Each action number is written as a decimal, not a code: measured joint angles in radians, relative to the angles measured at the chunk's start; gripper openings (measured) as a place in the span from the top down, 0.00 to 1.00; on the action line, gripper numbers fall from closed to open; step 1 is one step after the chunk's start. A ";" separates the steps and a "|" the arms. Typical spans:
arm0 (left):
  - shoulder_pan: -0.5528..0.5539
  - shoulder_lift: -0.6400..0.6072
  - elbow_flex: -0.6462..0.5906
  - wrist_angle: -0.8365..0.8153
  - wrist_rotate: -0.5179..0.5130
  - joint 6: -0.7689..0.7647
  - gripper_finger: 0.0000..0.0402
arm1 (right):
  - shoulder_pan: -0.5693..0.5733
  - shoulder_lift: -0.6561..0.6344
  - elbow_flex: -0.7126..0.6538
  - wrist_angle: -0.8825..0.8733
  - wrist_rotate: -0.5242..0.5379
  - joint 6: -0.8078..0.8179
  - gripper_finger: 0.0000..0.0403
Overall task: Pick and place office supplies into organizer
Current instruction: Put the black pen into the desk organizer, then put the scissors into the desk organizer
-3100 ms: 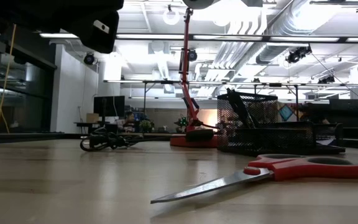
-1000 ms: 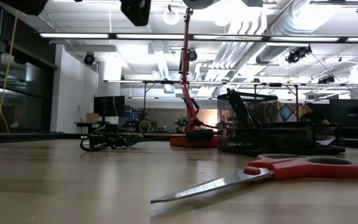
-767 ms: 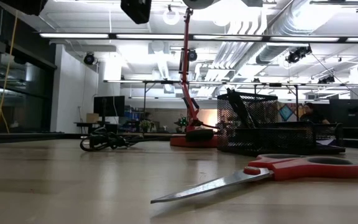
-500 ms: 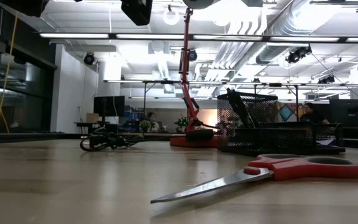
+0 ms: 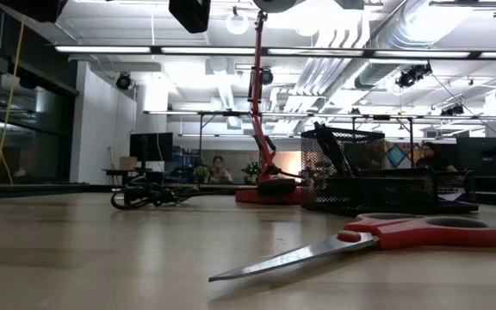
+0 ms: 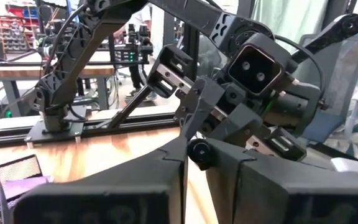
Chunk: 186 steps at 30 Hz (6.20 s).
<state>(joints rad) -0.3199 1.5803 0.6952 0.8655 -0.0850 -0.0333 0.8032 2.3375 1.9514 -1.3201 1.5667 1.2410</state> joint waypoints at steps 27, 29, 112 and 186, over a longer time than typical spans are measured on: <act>0.141 -0.018 0.067 -0.231 -0.236 0.105 0.95 | 0.193 0.000 -0.002 -0.052 -0.189 0.119 0.64; 0.185 -0.019 0.123 -0.345 -0.211 0.115 0.95 | 0.193 0.000 -0.002 -0.056 -0.247 0.114 0.64; -0.006 -0.070 -0.187 0.204 0.118 0.003 0.71 | 0.209 0.038 0.001 -0.152 -0.201 0.377 0.64; -0.008 -0.151 -0.240 0.080 0.256 -0.123 0.71 | -0.017 -0.037 -0.057 0.837 -0.815 -0.712 0.73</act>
<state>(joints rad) -0.3275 1.4296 0.4549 0.9459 0.1711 -0.1565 0.7863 2.3002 1.8944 -0.4835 0.7520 0.5292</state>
